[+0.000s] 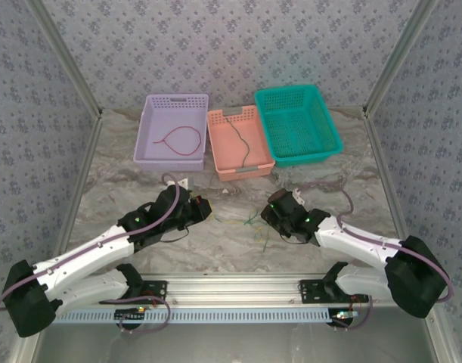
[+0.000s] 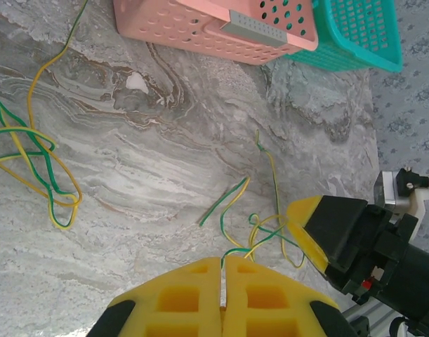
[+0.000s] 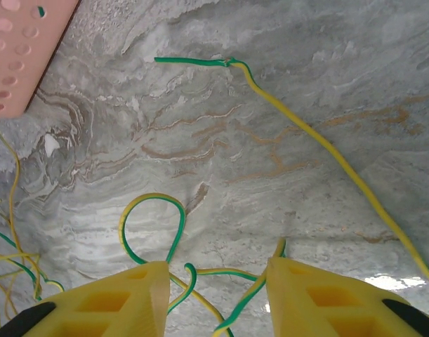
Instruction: Untangle the cables
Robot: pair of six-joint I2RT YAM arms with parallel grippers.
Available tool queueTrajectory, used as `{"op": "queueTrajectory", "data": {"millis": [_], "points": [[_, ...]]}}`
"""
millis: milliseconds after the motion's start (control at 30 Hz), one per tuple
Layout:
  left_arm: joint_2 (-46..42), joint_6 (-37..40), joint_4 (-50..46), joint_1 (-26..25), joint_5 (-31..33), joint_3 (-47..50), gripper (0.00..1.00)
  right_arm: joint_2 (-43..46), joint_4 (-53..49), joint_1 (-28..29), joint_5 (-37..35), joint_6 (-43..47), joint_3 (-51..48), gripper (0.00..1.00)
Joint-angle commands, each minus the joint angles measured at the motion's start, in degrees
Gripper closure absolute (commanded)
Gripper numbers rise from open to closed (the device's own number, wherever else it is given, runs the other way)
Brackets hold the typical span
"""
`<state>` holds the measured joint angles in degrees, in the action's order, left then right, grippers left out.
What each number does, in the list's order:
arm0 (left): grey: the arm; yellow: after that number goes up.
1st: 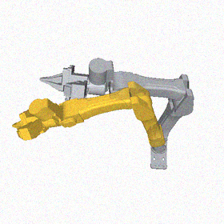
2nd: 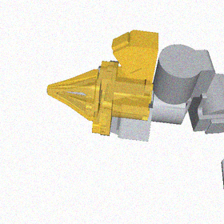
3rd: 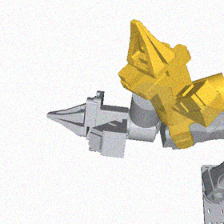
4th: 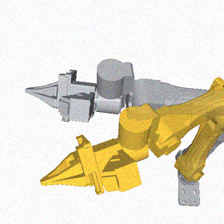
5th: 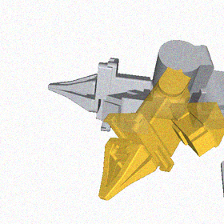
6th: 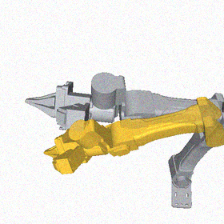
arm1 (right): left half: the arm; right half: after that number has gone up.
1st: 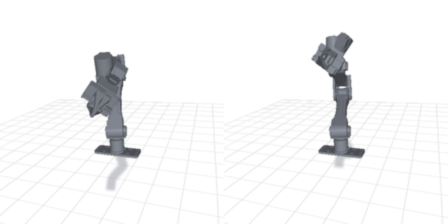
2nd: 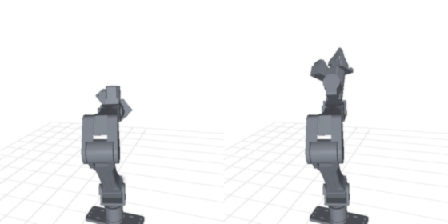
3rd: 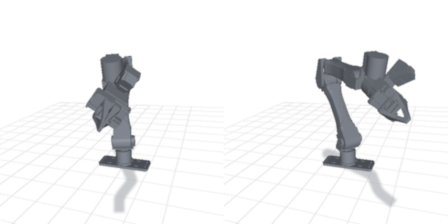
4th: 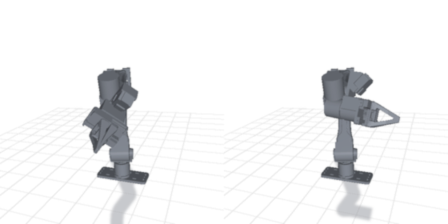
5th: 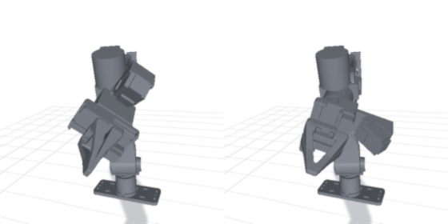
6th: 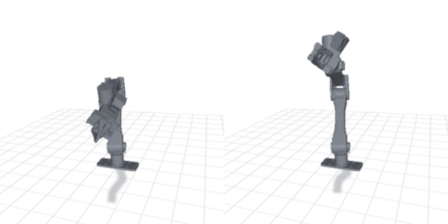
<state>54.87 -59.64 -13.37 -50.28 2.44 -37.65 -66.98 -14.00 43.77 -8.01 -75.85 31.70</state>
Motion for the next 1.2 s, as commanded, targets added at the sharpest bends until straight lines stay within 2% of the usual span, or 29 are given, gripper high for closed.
{"op": "queueTrajectory", "data": {"millis": [0, 233, 433, 500, 533, 700, 833, 1033, 1167], "points": [[0.19, -0.41, 1.50, -0.43, 0.99, 0.08, 1.00, -1.35, 1.37, 0.47, 0.78, -6.78, -1.19, 0.60], [0.20, -0.34, 1.82, -0.72, 1.07, 0.12, 1.00, -2.56, 4.09, 0.25, -0.21, -9.31, -3.38, 0.64], [0.01, -0.39, 1.72, -0.96, 1.17, 0.14, 1.00, -4.17, 4.87, -1.54, -1.20, -8.31, -2.61, 0.80], [-0.11, -0.38, 1.36, -1.02, 1.44, 0.18, 1.00, -4.47, 6.10, -2.18, -0.37, -7.53, -2.61, 0.97], [-0.12, -0.39, 1.16, -1.05, 1.67, 0.21, 1.00, -4.09, 6.36, -2.32, 0.00, -6.75, -2.30, 1.00], [0.73, -0.05, -1.29, -1.05, 5.30, -0.03, 1.00, 4.48, -3.30, 1.69, -6.15, 2.30, 4.04, 1.00], [3.19, 0.93, -5.26, -0.88, 10.61, -1.15, 1.00, 12.76, -13.18, 1.85, -8.95, 8.72, 8.68, 1.00], [6.21, 0.97, -7.49, -0.78, 14.82, -1.20, 1.00, 22.58, -20.07, -3.91, -5.07, 16.27, 13.34, 1.00], [5.07, 1.36, -11.57, 0.09, 18.19, -1.02, 1.00, 27.80, -28.56, -9.07, -5.58, 19.66, 16.69, 1.00]]}}
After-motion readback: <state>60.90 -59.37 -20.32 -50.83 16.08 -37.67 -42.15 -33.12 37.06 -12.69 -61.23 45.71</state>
